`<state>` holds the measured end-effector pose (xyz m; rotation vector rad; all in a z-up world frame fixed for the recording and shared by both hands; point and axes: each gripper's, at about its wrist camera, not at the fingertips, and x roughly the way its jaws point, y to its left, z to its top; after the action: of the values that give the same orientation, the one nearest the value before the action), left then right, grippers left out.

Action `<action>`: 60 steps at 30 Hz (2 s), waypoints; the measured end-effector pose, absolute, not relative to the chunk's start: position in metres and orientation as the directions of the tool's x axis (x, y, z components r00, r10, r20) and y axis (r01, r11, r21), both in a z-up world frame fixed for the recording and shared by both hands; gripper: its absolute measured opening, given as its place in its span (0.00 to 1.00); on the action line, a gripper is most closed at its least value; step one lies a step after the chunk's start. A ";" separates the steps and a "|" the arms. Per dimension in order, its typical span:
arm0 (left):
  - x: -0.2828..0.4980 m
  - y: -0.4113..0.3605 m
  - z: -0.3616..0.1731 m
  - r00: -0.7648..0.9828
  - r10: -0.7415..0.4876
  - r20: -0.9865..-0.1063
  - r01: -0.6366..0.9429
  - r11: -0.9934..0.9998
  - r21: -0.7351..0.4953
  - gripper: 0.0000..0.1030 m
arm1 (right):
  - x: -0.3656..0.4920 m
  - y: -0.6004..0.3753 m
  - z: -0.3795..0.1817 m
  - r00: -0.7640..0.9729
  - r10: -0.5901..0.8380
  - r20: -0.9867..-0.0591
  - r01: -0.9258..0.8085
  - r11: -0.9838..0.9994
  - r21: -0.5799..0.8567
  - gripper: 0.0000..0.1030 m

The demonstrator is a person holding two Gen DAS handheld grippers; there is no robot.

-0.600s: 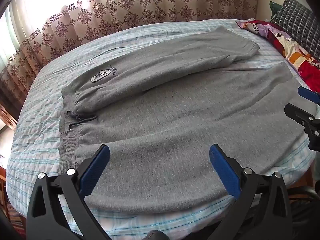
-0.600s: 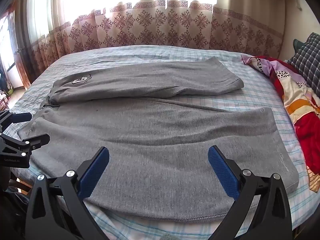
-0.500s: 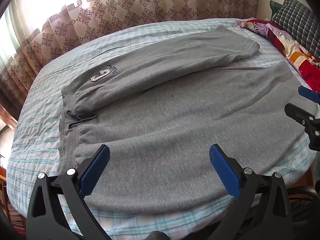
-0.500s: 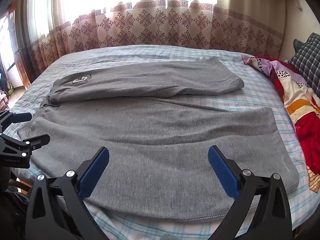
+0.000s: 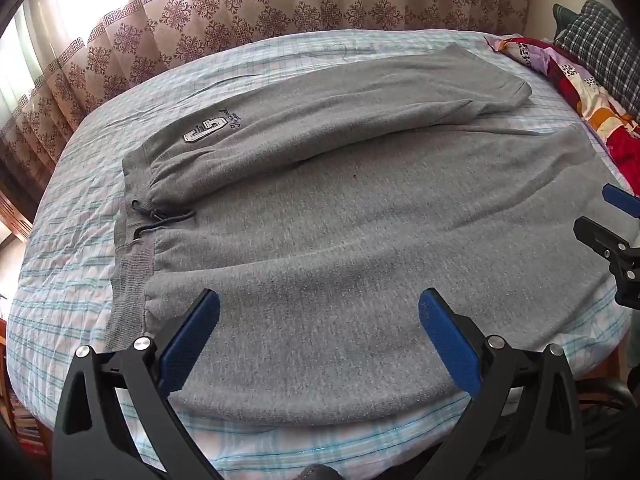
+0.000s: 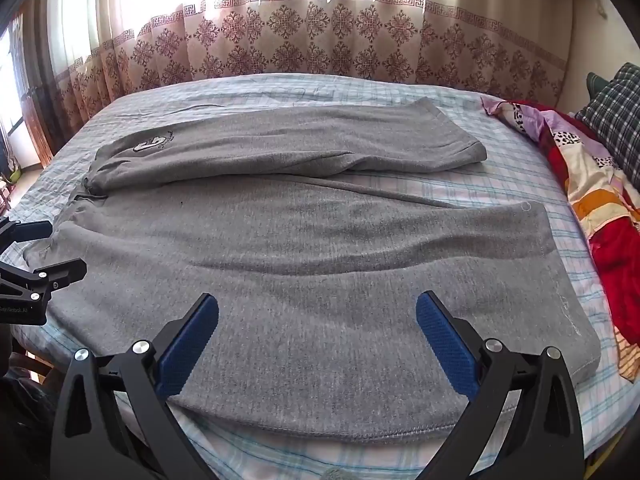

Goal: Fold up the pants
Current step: 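Move both grippers toward the grey sweatpants lying on the bed, then close the left gripper on the waistband while the right gripper grasps the leg hem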

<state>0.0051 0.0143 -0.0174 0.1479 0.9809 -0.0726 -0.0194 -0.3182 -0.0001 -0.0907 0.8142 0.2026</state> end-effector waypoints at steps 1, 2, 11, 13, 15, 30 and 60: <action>0.008 0.014 -0.019 0.552 0.010 -0.834 0.120 0.989 0.091 0.98 | -0.019 -0.319 0.000 0.667 0.143 -0.731 -0.212 0.977 -0.002 0.95; 0.008 0.015 -0.020 0.550 0.013 -0.835 0.115 0.989 0.091 0.98 | -0.017 -0.319 -0.002 0.664 0.142 -0.734 -0.211 0.977 -0.002 0.95; 0.020 0.023 -0.041 0.476 0.015 -0.880 0.076 0.995 0.059 0.98 | -0.012 -0.313 -0.019 0.607 0.141 -0.782 -0.229 0.973 -0.003 0.95; 0.023 0.025 -0.050 0.442 0.023 -0.897 0.066 0.996 0.058 0.98 | -0.011 -0.310 -0.025 0.581 0.133 -0.803 -0.236 0.972 -0.010 0.95; 0.026 0.029 -0.059 0.401 0.006 -0.916 0.057 0.998 0.032 0.98 | -0.009 -0.309 -0.032 0.549 0.138 -0.824 -0.241 0.971 0.002 0.95; 0.007 0.041 -0.073 0.350 -0.025 -0.937 0.084 0.996 0.005 0.98 | -0.025 -0.308 -0.058 0.413 0.095 -0.906 -0.278 0.960 -0.026 0.95; 0.177 0.119 -0.027 0.428 0.040 -0.903 -0.047 0.999 0.022 0.98 | 0.233 -0.394 0.011 0.555 -0.014 -0.832 -0.105 0.991 -0.086 0.95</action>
<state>0.1775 0.1189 -0.0267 -0.0070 1.1268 0.0544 0.2328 -0.3944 0.0113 -0.1314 0.9821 0.0542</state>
